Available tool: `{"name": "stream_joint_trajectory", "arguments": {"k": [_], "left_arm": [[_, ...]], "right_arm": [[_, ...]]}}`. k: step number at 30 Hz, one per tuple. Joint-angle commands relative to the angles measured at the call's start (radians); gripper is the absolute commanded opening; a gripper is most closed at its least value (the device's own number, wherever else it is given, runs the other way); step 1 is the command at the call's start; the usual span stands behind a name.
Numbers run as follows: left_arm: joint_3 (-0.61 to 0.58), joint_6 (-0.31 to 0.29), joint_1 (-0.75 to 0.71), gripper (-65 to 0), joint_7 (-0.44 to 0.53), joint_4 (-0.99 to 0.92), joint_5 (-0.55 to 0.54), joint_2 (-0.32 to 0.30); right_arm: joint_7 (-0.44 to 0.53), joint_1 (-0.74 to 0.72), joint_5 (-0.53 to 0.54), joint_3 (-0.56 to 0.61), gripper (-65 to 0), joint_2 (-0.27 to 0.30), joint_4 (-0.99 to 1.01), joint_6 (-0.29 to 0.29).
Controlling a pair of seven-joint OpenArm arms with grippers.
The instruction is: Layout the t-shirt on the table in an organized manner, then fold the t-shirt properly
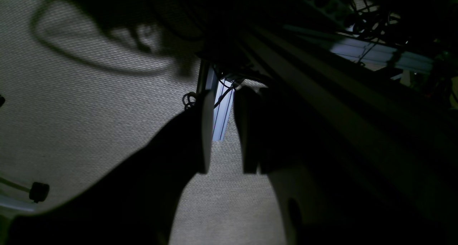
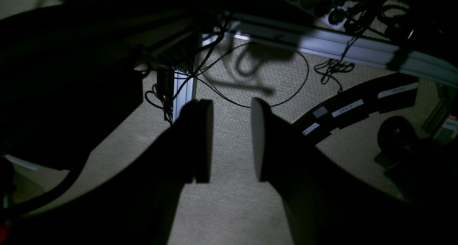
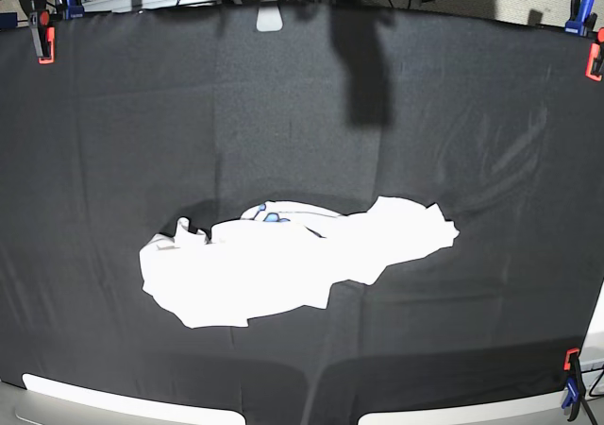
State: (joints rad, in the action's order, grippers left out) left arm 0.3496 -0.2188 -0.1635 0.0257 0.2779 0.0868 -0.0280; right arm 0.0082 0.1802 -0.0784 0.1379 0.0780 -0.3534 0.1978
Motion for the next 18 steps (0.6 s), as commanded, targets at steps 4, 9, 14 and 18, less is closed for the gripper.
{"name": "stream_joint_trajectory", "arguments": {"k": [4, 9, 14, 18], "left_arm": [[0.001, -0.013, -0.026, -52.1, 0.008, 0.024, 0.003, -0.001], [0.001, -0.013, -0.062, -52.1, 0.007, 0.080, 0.002, 0.000], [0.001, -0.014, -0.098, -52.1, 0.006, 0.125, -0.001, 0.000], [0.001, -0.057, -0.143, -52.1, -0.006, 0.186, -0.002, 0.000]], "right_arm": [[0.014, 0.005, 0.003, 0.000, -46.8, 0.003, -0.003, 0.001], [0.015, 0.005, 0.003, 0.000, -46.8, 0.003, -0.003, 0.000], [0.018, 0.016, 0.003, 0.000, -46.8, 0.003, -0.005, 0.000], [0.071, 0.061, 0.004, 0.000, -46.8, 0.005, -0.019, -0.001]]}}
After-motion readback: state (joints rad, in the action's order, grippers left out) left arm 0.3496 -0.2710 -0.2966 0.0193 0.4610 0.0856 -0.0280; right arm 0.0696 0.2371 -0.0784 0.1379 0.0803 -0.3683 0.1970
